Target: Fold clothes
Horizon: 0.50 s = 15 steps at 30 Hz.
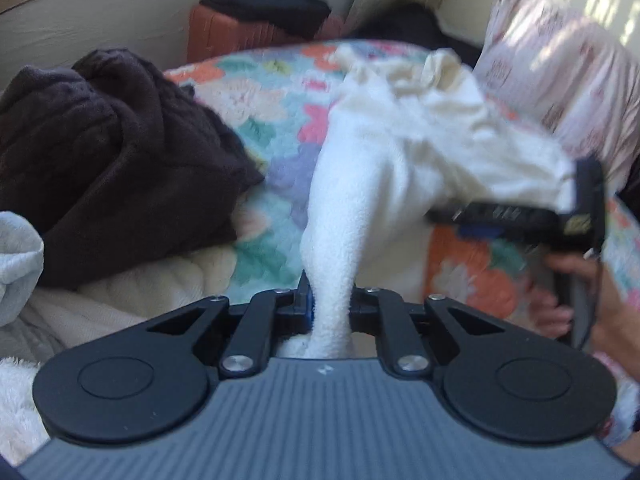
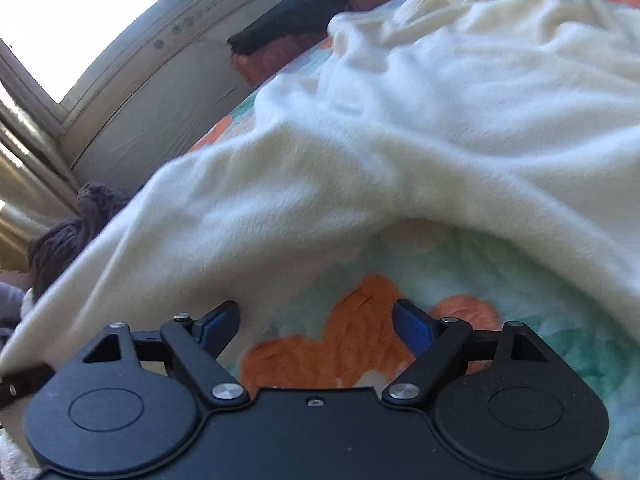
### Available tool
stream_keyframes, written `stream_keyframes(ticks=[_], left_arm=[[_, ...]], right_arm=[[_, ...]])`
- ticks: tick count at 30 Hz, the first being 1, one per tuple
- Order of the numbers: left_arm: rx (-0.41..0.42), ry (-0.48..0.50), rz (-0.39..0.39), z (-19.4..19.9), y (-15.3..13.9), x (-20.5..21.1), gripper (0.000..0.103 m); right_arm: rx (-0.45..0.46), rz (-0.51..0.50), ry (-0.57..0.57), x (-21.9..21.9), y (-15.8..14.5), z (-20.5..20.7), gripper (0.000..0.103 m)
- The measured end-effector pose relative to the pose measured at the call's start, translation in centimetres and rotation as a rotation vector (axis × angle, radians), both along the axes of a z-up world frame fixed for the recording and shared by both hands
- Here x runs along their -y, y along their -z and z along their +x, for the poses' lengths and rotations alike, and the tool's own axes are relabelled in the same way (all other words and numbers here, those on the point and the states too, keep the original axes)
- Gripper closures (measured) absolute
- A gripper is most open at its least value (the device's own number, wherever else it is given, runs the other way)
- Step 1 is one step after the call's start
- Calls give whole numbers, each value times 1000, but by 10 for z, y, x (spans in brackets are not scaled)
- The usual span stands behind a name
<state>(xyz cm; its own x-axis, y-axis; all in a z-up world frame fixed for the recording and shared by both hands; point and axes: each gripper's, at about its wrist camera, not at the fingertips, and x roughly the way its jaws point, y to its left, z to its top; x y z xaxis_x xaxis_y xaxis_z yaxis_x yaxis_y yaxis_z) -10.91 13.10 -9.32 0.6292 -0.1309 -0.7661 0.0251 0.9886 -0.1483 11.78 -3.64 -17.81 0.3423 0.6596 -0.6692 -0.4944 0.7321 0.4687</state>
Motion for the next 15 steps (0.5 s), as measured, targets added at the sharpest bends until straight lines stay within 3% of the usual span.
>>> stream_keyframes(ticks=[2,4,6,8,12,15], left_arm=[[-54,-12,133,4,21,11,91],[-59,-37,164,3,24,7,91],[-11,-65,172,1,13,0,91],[19,-97,229,0,7,-6,90],[-12,-111,233,3,10,-10,90],[-14,-127,246,6,11,-12,88]], right_arm=[[136,-90,69,11,-8,-11,16],[250,-197,131,29,-16,-25,16],[305,-247,170,54,-21,-32,16],[307,-278,220,87,-24,-30,16],[289,-409,268,133,-23,-23,16],[351,-536,276,159,-22,-31,16]])
